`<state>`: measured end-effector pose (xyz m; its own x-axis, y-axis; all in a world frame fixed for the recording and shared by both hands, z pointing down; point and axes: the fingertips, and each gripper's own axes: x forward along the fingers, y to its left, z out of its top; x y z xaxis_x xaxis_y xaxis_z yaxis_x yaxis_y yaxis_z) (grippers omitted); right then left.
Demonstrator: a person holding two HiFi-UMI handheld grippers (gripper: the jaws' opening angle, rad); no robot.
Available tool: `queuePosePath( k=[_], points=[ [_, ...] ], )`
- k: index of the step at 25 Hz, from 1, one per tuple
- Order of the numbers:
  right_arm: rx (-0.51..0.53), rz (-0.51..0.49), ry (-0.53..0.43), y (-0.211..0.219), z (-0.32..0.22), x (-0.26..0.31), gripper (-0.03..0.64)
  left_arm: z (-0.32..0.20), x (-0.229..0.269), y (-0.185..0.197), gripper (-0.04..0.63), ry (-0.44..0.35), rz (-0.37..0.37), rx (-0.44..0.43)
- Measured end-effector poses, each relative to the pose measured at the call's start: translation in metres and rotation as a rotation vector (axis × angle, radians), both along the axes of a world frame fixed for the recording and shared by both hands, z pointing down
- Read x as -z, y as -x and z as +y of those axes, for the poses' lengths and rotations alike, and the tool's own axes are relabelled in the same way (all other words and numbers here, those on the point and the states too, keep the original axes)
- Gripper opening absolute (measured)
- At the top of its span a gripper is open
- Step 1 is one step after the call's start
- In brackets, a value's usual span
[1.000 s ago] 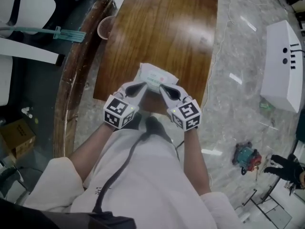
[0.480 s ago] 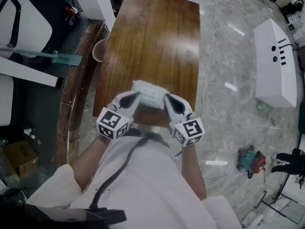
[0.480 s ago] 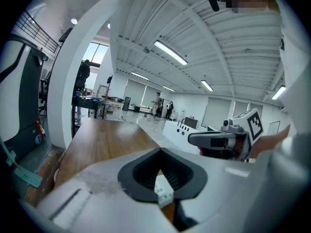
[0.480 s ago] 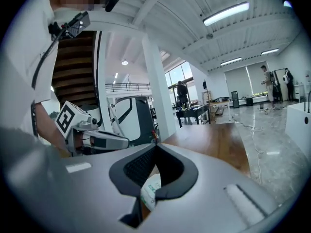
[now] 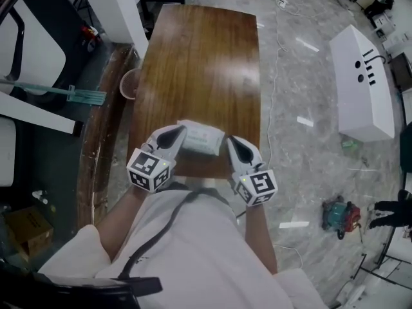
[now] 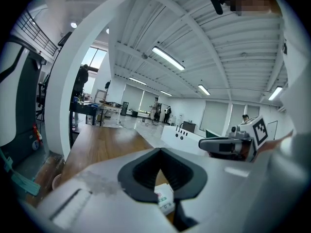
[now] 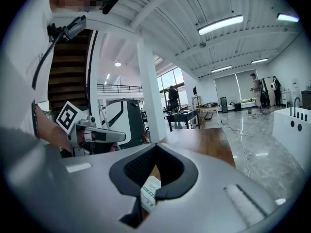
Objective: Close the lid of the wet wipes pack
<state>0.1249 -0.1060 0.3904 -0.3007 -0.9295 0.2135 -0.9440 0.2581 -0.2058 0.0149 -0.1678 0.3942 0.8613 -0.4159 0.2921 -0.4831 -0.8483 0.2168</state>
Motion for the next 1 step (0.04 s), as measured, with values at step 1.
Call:
queuePosePath(
  k=[1],
  points=[
    [-0.008, -0.001, 0.001, 0.0003, 0.0016, 0.0005, 0.006, 0.0001, 0.0013, 0.0016, 0.005, -0.001, 0.001, -0.003]
  ],
)
